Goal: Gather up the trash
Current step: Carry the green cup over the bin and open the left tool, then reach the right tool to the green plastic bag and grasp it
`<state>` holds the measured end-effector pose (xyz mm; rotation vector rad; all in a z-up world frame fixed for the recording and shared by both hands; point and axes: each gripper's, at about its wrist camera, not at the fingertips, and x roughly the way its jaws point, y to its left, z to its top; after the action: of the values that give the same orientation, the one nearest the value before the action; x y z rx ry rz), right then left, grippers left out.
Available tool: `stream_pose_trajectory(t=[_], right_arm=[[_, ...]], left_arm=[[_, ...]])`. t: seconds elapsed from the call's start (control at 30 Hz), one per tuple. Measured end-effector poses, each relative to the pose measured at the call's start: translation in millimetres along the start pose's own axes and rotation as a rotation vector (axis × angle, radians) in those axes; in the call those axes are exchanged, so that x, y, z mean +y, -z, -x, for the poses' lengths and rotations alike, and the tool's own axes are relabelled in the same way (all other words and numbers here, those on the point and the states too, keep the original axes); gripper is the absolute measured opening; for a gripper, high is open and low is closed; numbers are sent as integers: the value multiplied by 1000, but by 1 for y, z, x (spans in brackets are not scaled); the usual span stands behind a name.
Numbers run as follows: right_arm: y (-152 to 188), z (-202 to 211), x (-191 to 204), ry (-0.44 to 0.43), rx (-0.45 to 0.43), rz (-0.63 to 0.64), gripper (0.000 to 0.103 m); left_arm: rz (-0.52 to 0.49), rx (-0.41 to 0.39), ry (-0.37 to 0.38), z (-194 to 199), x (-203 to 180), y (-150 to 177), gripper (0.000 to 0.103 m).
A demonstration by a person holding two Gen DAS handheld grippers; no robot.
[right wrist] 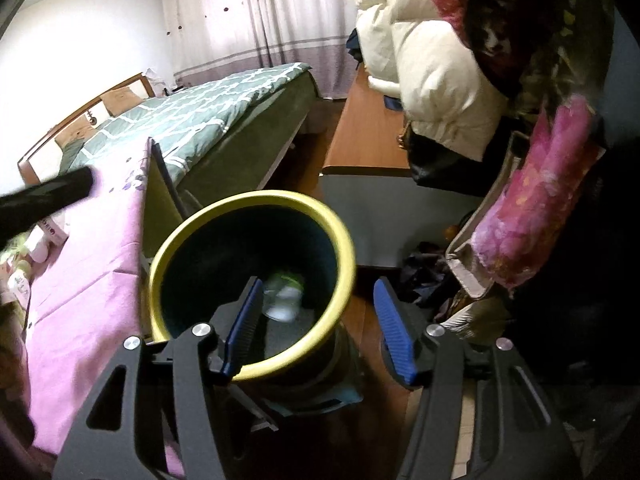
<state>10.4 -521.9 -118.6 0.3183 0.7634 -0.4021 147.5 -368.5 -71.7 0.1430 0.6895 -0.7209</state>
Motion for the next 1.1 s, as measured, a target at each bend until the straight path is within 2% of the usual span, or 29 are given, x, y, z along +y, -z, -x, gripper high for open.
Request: stream_pose_trajectory(t=[0.23, 0.3, 0.5, 0.63, 0.73, 0.9, 1.1], right_arm=[[-1, -4, 43, -63, 14, 75, 55], [-2, -4, 59, -84, 16, 100, 56], [-14, -6, 127, -168, 14, 213, 55], [-23, -4, 185, -244, 1, 295, 55], [-30, -1, 235, -306, -10, 374, 55], [-47, -1, 317, -441, 1, 453, 56], [-67, -2, 397, -538, 2, 513, 55]], left_arm=[[98, -100, -118, 98, 71, 23, 97], [134, -124, -174, 124, 96, 33, 97], [216, -168, -423, 194, 169, 72, 98], [286, -168, -509, 223, 211, 101, 98], [338, -170, -544, 239, 238, 119, 98], [363, -178, -598, 256, 266, 138, 98], [383, -178, -628, 260, 279, 147, 98]])
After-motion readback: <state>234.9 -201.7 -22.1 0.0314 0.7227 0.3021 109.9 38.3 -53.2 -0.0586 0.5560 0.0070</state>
